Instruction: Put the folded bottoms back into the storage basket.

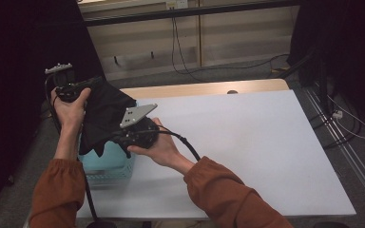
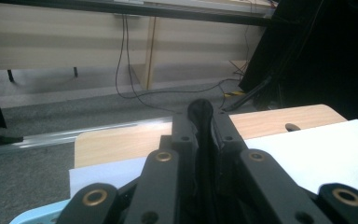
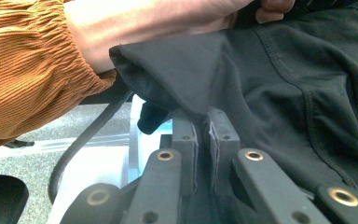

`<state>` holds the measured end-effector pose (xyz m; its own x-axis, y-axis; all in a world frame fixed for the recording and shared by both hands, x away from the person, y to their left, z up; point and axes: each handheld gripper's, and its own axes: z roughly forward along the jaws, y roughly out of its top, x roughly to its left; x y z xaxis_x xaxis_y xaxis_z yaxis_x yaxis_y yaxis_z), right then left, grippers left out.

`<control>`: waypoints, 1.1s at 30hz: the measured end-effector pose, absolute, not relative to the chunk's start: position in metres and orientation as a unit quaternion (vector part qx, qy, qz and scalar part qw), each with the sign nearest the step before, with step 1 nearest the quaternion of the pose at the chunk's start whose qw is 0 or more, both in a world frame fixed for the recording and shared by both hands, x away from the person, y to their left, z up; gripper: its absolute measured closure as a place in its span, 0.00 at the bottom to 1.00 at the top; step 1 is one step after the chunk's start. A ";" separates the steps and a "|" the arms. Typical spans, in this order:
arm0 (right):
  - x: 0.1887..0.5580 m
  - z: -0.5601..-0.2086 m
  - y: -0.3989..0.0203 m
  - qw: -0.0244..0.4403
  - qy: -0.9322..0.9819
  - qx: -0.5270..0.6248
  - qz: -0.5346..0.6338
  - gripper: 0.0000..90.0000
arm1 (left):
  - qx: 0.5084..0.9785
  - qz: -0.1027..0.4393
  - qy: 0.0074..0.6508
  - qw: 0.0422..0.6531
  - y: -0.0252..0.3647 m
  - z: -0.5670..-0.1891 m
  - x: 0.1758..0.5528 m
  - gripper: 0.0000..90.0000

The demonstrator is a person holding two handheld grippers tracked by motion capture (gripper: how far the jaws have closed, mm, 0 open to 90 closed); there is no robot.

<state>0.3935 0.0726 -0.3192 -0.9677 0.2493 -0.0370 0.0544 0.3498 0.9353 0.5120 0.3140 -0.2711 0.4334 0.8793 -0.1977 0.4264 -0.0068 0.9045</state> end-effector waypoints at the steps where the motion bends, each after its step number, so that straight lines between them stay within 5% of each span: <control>1: 0.393 -0.319 0.074 0.085 0.817 0.093 0.563 0.93 | 0.672 0.222 0.484 0.514 0.315 -0.272 0.512 0.92; 33: 0.409 -0.348 0.106 0.058 0.831 0.105 0.544 0.93 | 0.680 0.232 0.501 0.483 0.340 -0.309 0.517 0.92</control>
<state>0.4094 0.1063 -0.3482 -0.9715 0.2362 0.0180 0.1111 0.3873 0.9152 0.5172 0.3395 -0.3095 0.3904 0.9051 -0.1683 0.4574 -0.0321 0.8887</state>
